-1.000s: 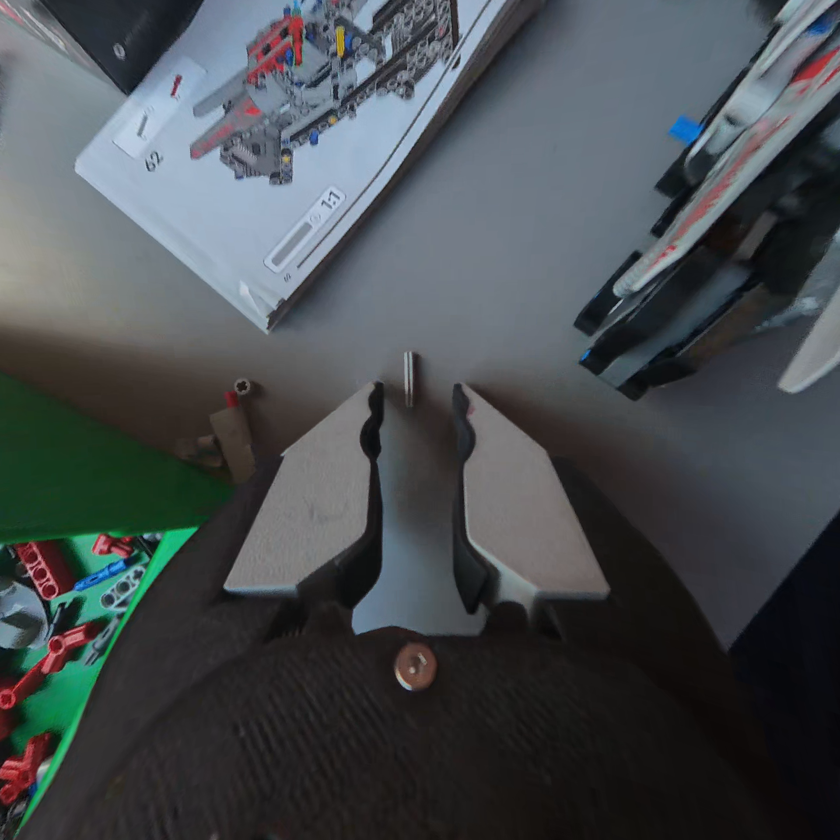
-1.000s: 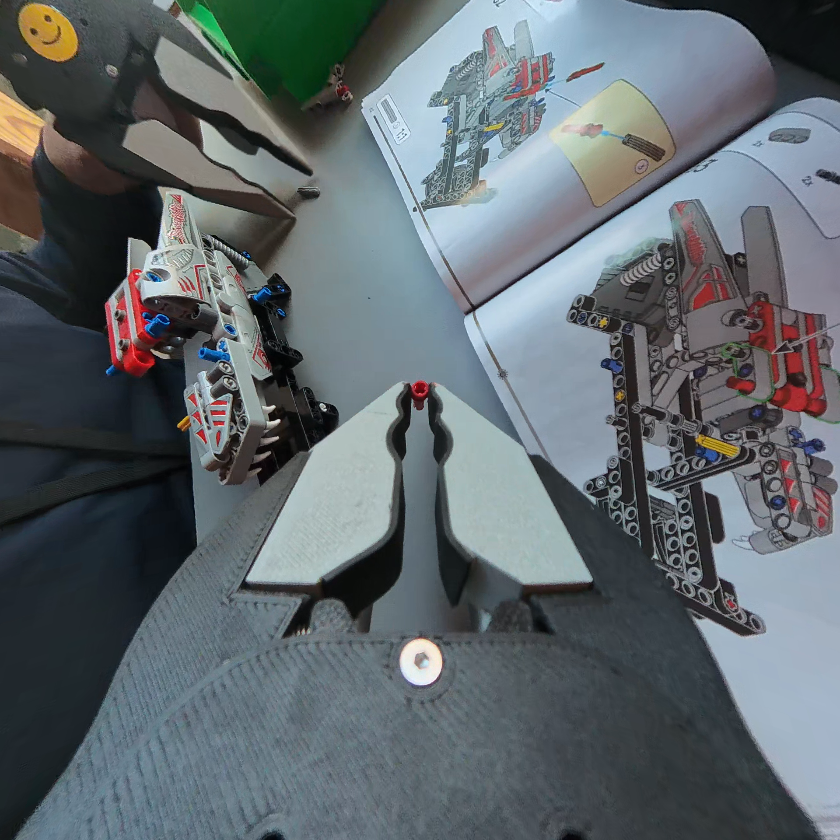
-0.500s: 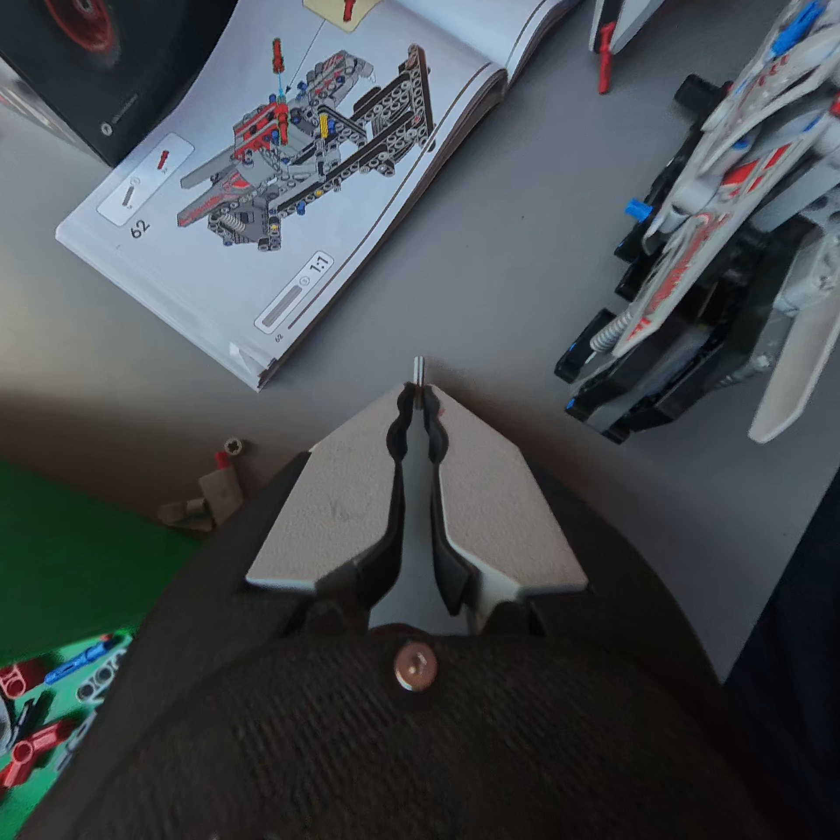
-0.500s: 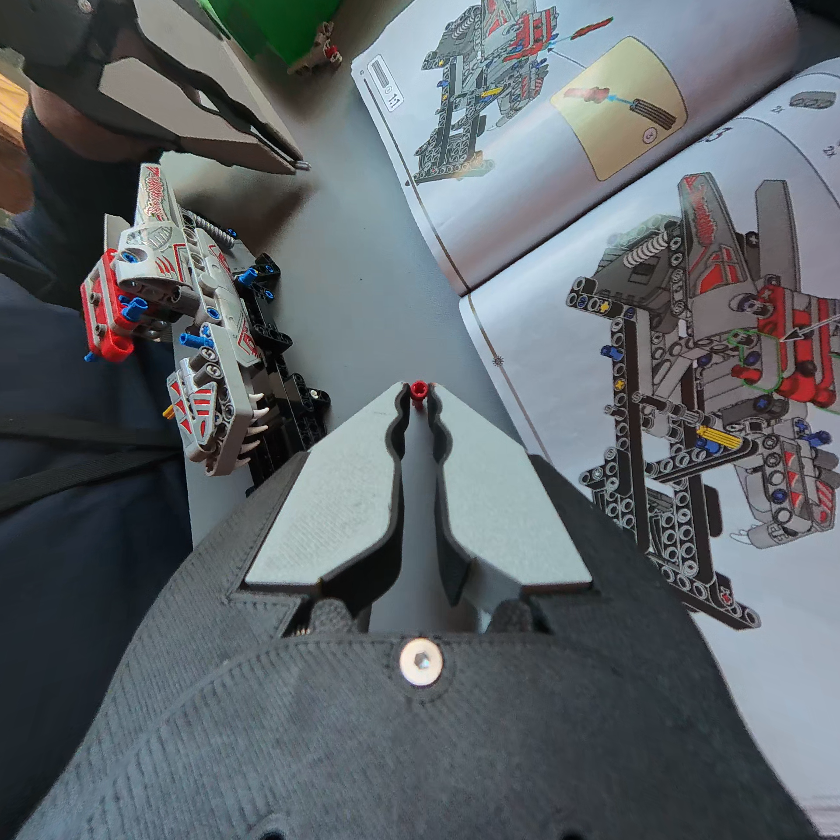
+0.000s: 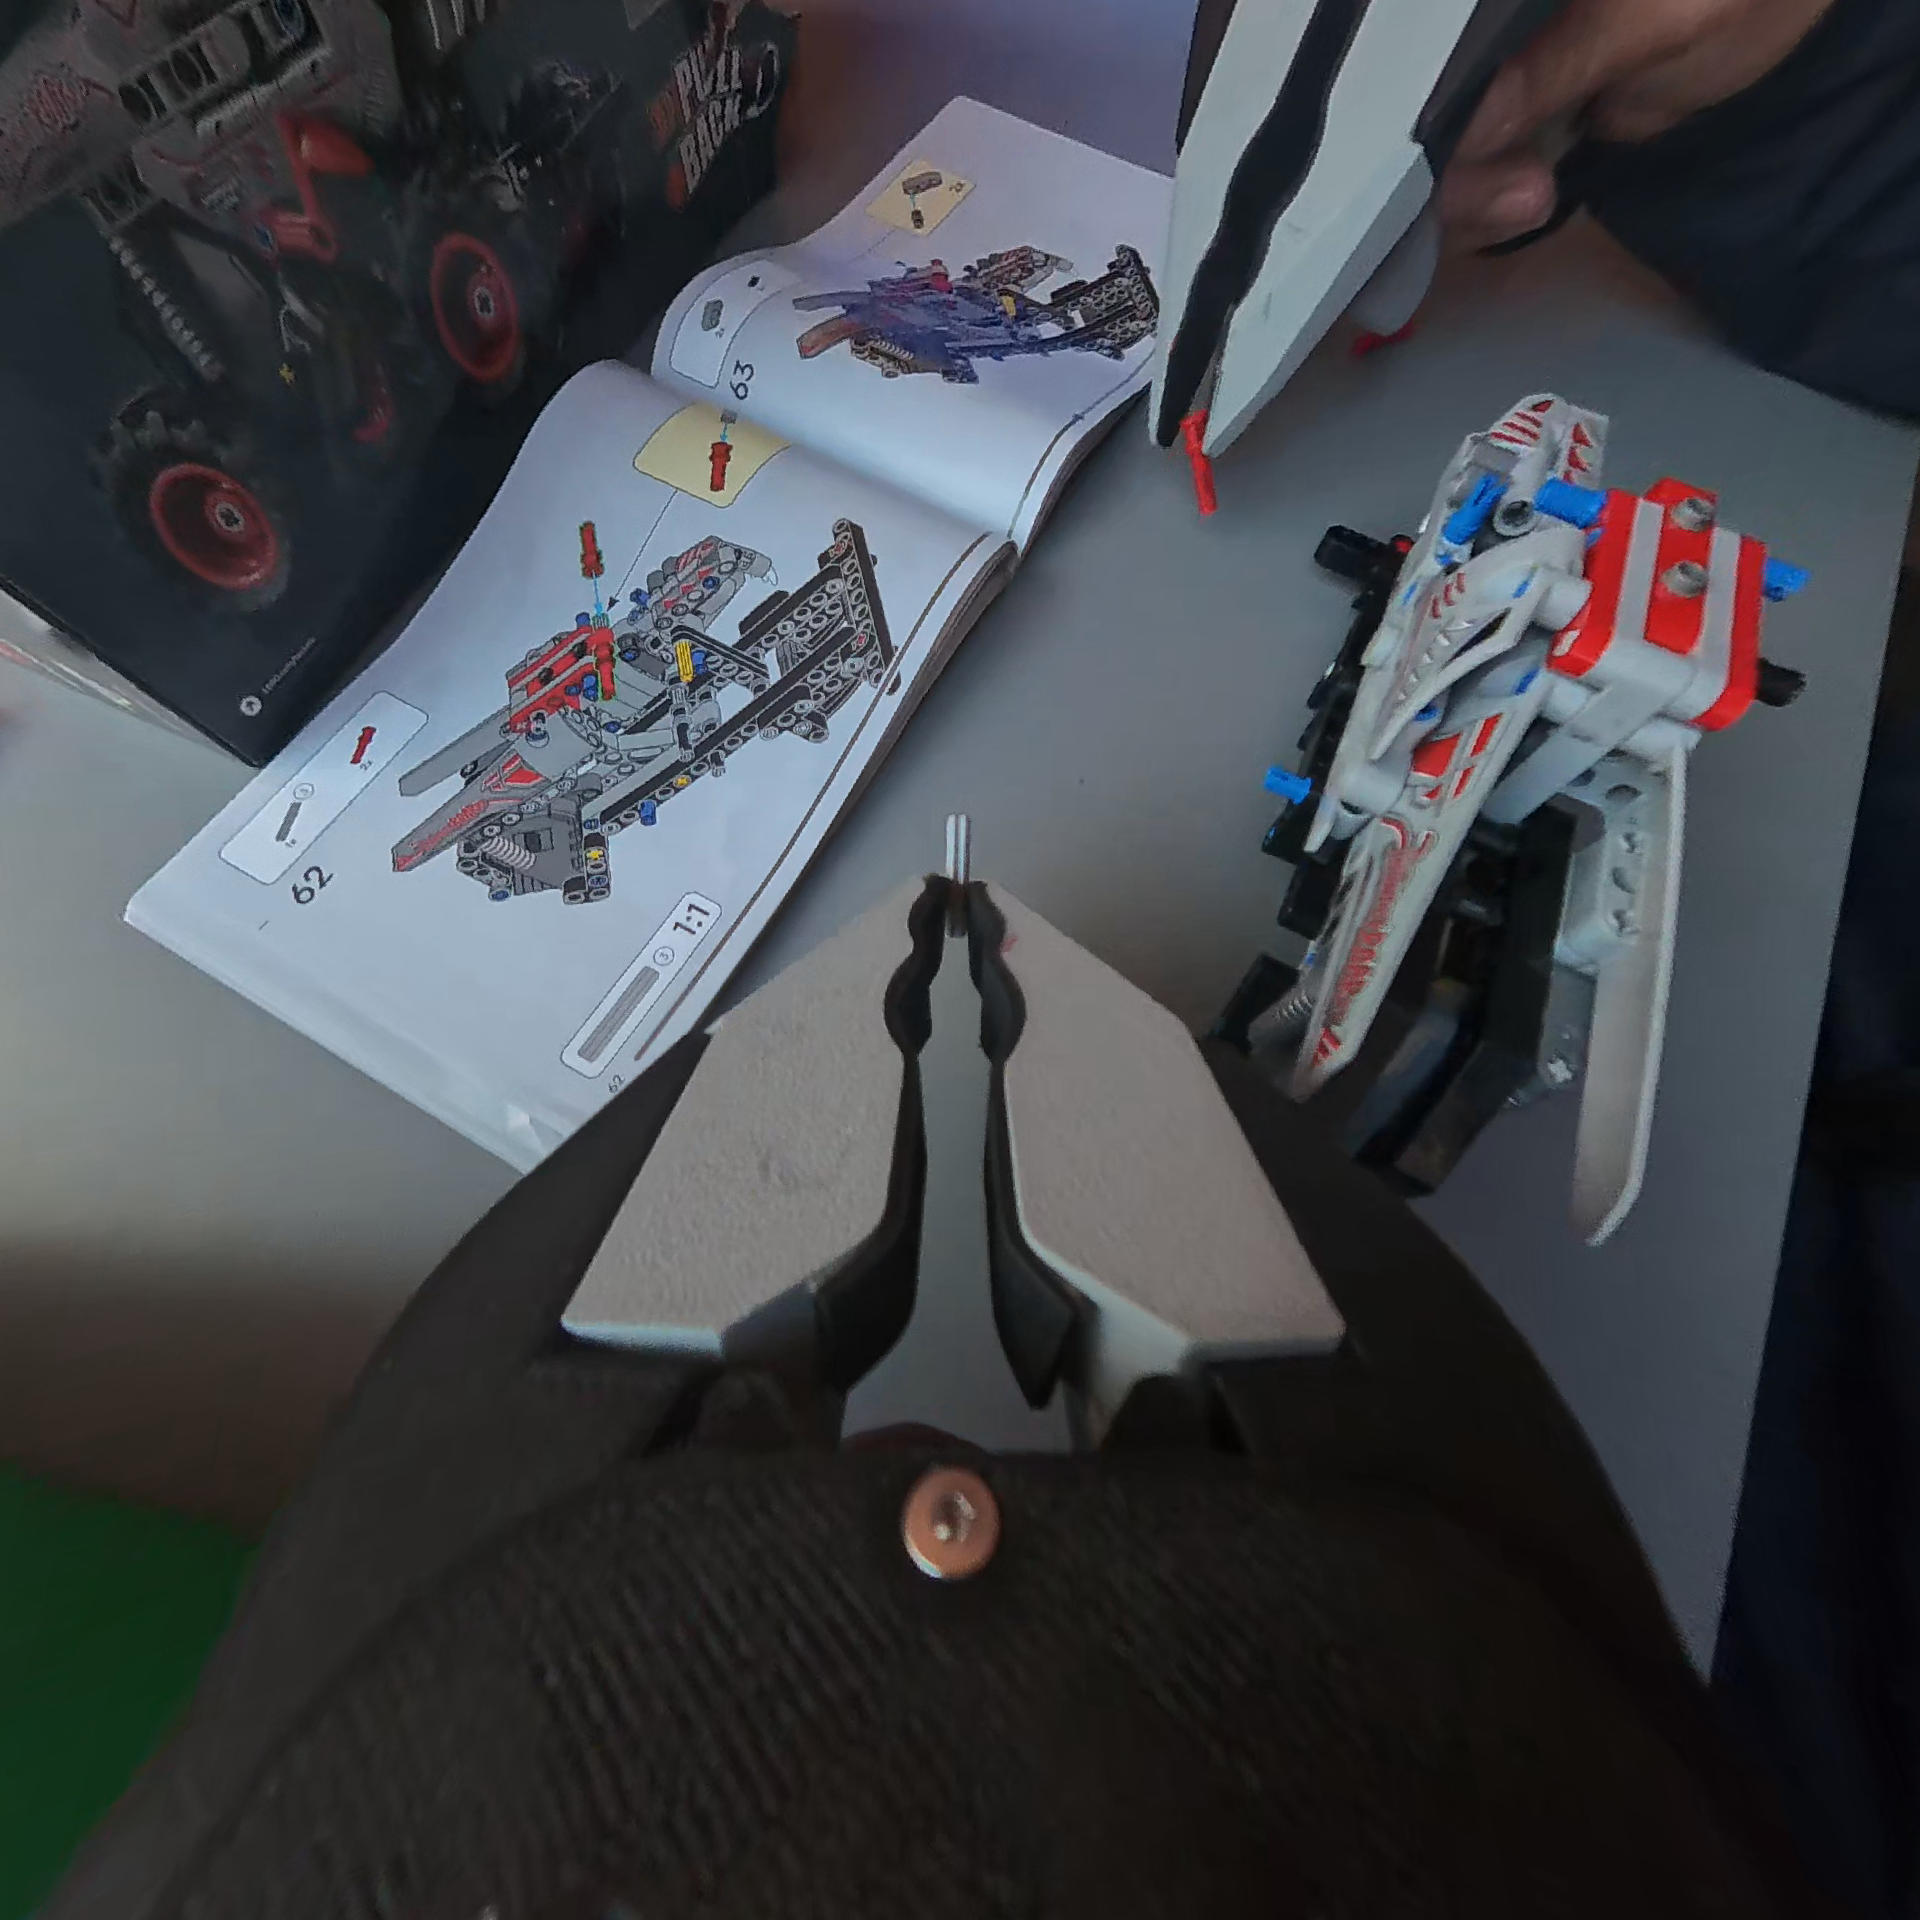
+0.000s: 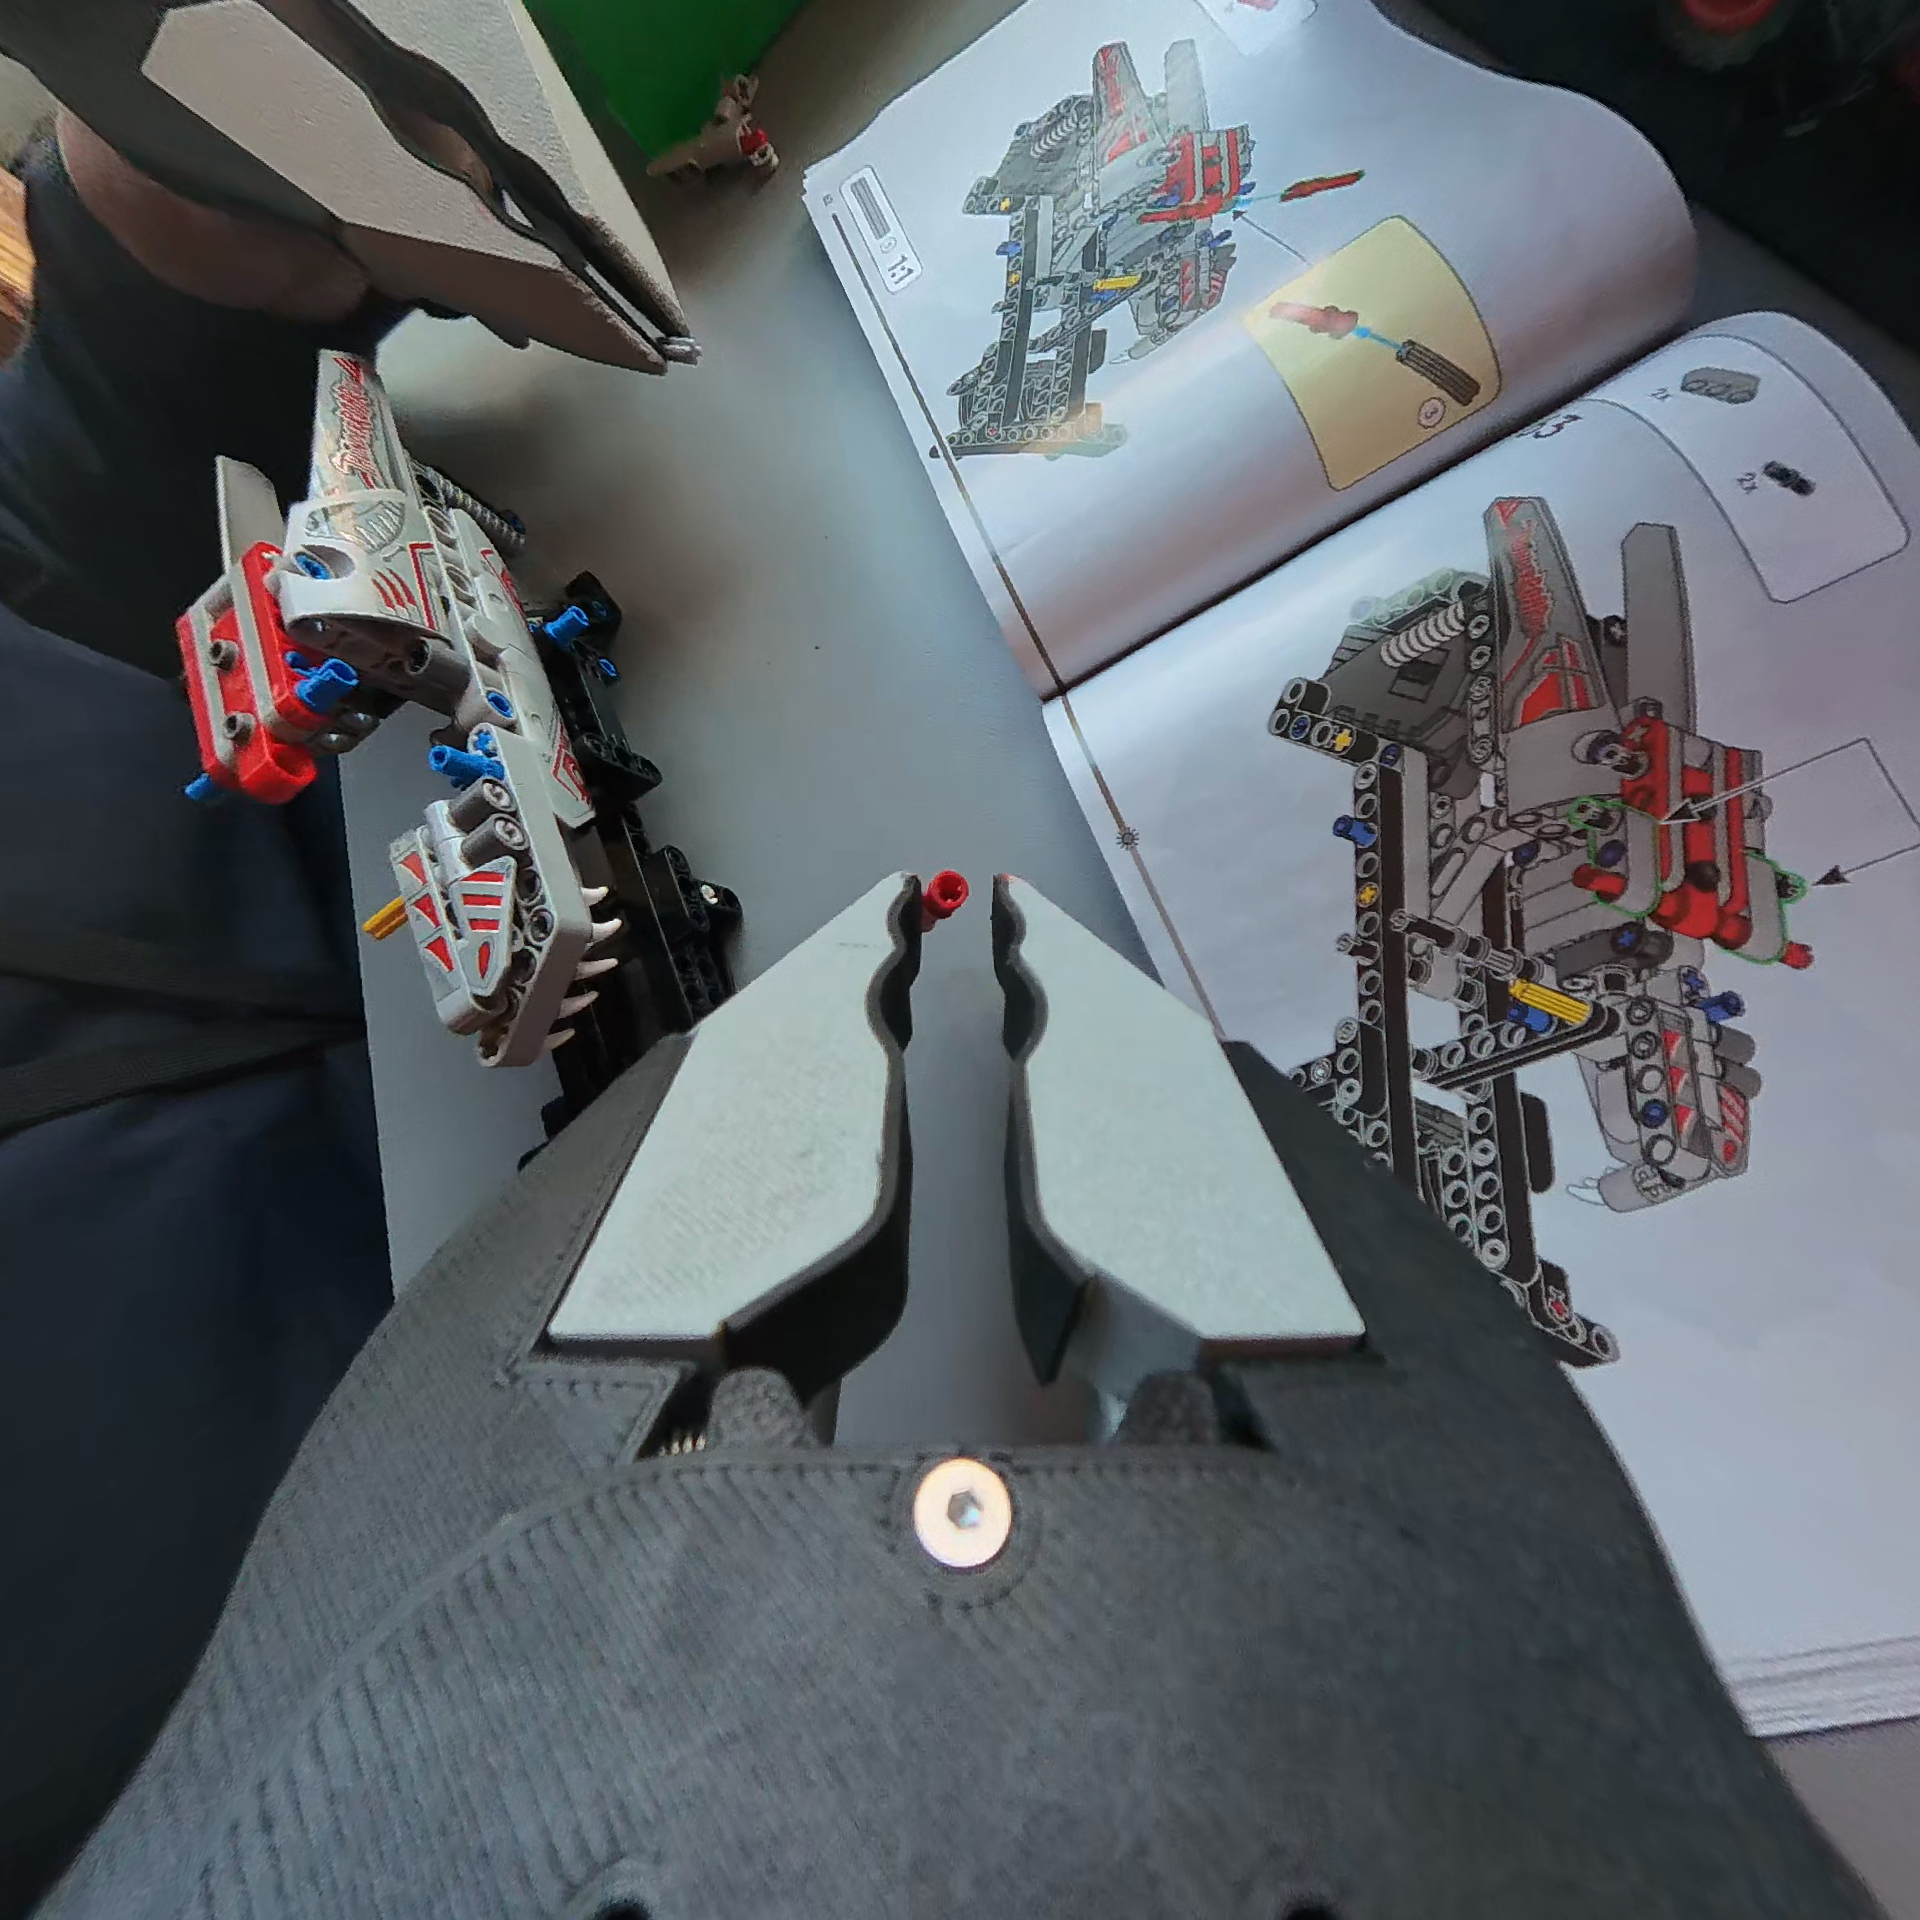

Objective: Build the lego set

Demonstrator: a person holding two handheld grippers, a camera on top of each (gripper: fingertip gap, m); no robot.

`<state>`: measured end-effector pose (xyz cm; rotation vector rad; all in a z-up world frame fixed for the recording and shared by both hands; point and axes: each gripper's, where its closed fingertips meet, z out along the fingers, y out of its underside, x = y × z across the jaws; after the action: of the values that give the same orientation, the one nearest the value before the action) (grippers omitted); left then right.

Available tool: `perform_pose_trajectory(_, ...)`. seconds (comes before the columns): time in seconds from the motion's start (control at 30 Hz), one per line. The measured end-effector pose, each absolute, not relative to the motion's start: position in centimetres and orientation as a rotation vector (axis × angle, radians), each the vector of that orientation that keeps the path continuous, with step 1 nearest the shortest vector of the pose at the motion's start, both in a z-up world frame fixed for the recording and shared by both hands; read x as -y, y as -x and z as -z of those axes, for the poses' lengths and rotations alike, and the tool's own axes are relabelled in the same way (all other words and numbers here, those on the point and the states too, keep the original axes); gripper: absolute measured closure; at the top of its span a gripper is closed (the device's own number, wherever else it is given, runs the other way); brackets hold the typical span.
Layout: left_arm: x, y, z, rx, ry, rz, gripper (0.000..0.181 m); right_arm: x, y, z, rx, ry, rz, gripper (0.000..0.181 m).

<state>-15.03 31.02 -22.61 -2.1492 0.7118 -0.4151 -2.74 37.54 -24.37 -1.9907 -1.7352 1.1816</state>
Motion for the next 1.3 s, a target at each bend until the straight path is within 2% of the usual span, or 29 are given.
perform_pose_trajectory(0.03,-31.1,14.9,22.6,-0.717,2.141,0.412,0.181,-37.5,2.7,24.6,1.742,1.995,-1.173,0.171)
perform_pose_trajectory(0.47,-31.1,14.6,22.5,-0.676,2.093,0.461,0.181,-37.7,3.0,25.6,1.806,1.947,-1.015,0.169)
perform_pose_trajectory(0.87,-31.2,8.6,17.0,-0.771,1.889,0.828,0.181,-32.9,6.3,15.0,1.588,1.472,-1.648,0.170)
perform_pose_trajectory(1.07,-30.7,6.1,13.9,-0.720,1.763,1.112,0.181,-31.0,5.7,13.4,1.639,1.295,-1.648,0.171)
perform_pose_trajectory(1.3,-30.4,5.0,12.2,-0.711,1.695,1.185,0.181,-30.7,5.2,11.7,1.596,1.198,-1.625,0.174)
